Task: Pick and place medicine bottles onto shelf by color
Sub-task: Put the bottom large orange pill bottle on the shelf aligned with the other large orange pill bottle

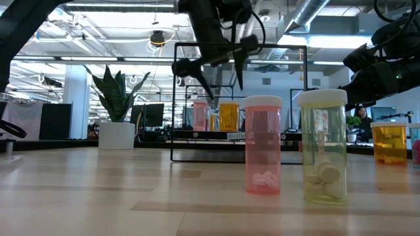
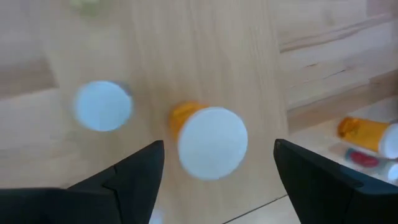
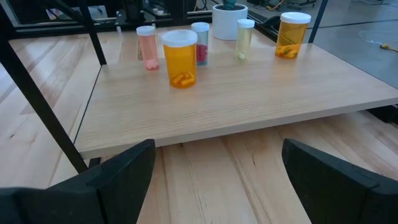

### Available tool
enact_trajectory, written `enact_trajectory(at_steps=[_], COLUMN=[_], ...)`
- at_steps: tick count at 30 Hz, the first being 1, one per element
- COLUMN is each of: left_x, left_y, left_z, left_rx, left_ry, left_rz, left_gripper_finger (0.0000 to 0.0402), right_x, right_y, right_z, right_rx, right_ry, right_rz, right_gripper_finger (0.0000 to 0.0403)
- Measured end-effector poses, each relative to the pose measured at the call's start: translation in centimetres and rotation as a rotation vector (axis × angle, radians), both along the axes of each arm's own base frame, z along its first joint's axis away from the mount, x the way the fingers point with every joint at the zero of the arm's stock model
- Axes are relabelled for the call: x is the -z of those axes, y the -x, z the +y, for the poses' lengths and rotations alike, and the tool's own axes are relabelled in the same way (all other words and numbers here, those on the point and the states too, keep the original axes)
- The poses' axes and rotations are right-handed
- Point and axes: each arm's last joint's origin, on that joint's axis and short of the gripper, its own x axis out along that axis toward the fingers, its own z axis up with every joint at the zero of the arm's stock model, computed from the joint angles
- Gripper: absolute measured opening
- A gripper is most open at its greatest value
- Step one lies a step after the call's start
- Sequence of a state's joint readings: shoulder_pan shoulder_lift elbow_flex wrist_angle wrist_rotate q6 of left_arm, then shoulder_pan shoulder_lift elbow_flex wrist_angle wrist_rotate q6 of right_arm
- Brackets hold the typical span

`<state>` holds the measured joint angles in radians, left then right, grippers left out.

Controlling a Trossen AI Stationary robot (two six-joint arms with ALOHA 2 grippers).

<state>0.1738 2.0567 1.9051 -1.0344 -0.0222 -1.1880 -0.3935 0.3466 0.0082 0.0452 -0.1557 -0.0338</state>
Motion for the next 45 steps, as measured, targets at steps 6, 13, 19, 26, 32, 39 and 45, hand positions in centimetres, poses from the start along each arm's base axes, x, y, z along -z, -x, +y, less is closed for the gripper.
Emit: enact_trajectory(at_steps=[6,13,19,26,32,39,45], left_x=[-4.1,-10.3,-10.5,-4.7,-0.8,3.9,5.9], left_y=[2.4,9.8,18.1,25.7,27.3,27.7,29.0], left_z=[0.3,-0.2,-3.4,-5.2,-5.0,-4.0,-3.5], left_rx=[0.047,-0.061,-0.266,-0.371,-0.181,0.062,0.302], left_ry=[-0.068,-0.227,-0.335,-0.452,-0.620,-0.868,-0.996], left_rz=[0.058,0.099,0.053,-0.215,-0.461,-0.482,-0.564], left_gripper_finger=[0.0277,0.0241,0.0193,0.0142,0.0128,0.0128,0.0128], right_x=[0.0,0.0,0.0,0.0,0.0,0.0,0.0], right_y=[0.0,0.0,0.0,0.0,0.0,0.0,0.0], right_z=[0.0,0.0,0.0,0.0,0.0,0.0,0.0], right_rx=[0.000,0.000,0.000,0.000,0.000,0.000,0.000], right_ry=[0.000,0.000,0.000,0.000,0.000,0.000,0.000], right_rz=[0.000,0.000,0.000,0.000,0.000,0.000,0.000], right_gripper_finger=[0.0374,0.0374,0.0374,0.0374,0.0374,0.0374,0.0374])
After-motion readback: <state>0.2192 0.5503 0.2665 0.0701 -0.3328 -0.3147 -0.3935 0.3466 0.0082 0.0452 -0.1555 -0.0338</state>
